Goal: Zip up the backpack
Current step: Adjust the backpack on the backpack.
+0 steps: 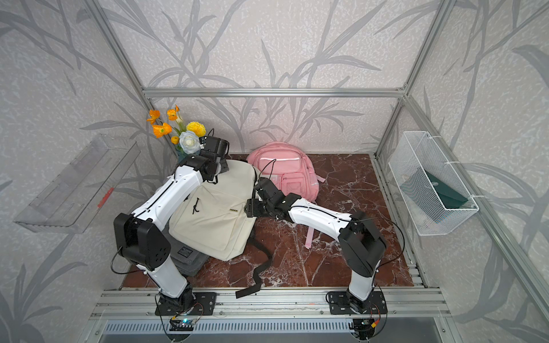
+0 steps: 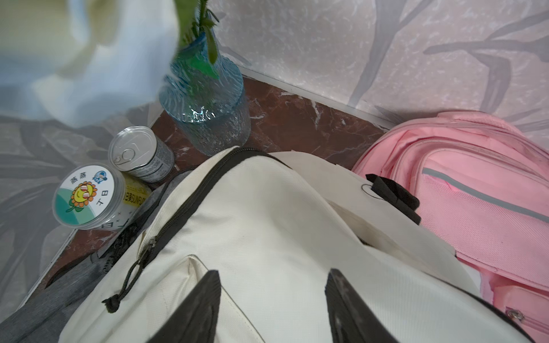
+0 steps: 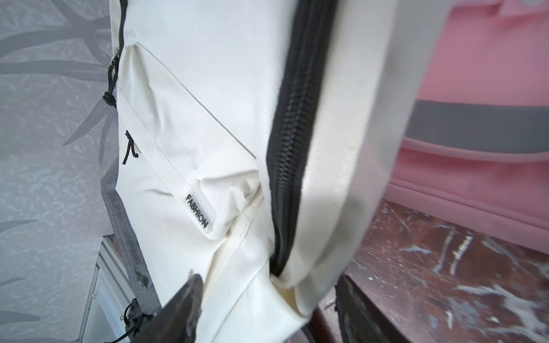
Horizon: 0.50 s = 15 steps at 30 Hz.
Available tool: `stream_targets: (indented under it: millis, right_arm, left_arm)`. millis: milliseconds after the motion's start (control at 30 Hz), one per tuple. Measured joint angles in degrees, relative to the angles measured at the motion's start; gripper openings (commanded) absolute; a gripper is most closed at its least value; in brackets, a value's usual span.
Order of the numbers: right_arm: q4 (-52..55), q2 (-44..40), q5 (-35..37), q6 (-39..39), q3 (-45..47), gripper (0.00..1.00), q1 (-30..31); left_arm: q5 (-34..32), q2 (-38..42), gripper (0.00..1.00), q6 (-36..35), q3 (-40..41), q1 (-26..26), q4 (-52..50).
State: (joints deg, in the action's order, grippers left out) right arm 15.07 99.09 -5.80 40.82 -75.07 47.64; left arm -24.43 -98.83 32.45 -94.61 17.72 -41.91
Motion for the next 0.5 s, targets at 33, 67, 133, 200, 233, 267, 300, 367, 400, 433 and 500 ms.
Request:
stream_targets:
  millis: [33, 67, 133, 200, 233, 267, 300, 367, 400, 433, 500]
  right_arm:
    - [0.6, -2.2, 1.2, -0.6, 1.0, 0.76, -0.8]
    - [1.0, -4.9, 2.2, -1.2, 2.4, 0.77, -2.1]
    - [1.3, -10.1, 4.0, -2.6, 5.0, 0.78, -5.8]
    - [1.7, -14.4, 5.4, -4.3, 7.1, 0.78, -10.7]
    - [2.1, -15.4, 5.8, -5.0, 7.5, 0.78, -12.7]
    - [2.6, -15.8, 6.5, -5.9, 7.5, 0.78, -15.4]
    - [2.8, -15.6, 7.0, -6.8, 7.5, 0.78, -17.5]
    - [3.7, -13.7, 8.0, -8.4, 7.0, 0.77, -20.7]
    - [4.2, -12.1, 8.4, -9.2, 6.4, 0.76, -21.8]
    - [4.7, -10.4, 8.7, -9.8, 5.8, 0.74, -22.8]
    - [5.6, -6.4, 8.8, -10.8, 4.2, 0.68, -24.9]
  left_arm:
    - [0.5, 0.2, 0.65, 0.2, 0.3, 0.3, 0.0]
    - [1.0, 0.5, 0.69, 0.4, 0.7, 0.7, 0.0]
    - [1.9, 1.4, 0.74, 0.6, 1.4, 2.1, -0.2]
    - [2.5, 3.0, 0.78, 0.6, 1.9, 4.0, -0.1]
    - [2.6, 4.0, 0.80, 0.5, 2.1, 4.9, 0.1]
    - [2.8, 5.0, 0.81, 0.5, 2.3, 5.9, 0.3]
    - [3.0, 6.2, 0.82, 0.5, 2.6, 7.1, 0.7]
    - [3.7, 8.2, 0.82, 0.5, 3.3, 9.3, 1.8]
    - [4.5, 8.9, 0.82, 0.5, 3.7, 10.4, 2.8]
    - [5.5, 9.2, 0.82, 0.5, 4.2, 11.2, 3.9]
    - [8.3, 9.2, 0.81, 0.7, 6.0, 12.9, 6.3]
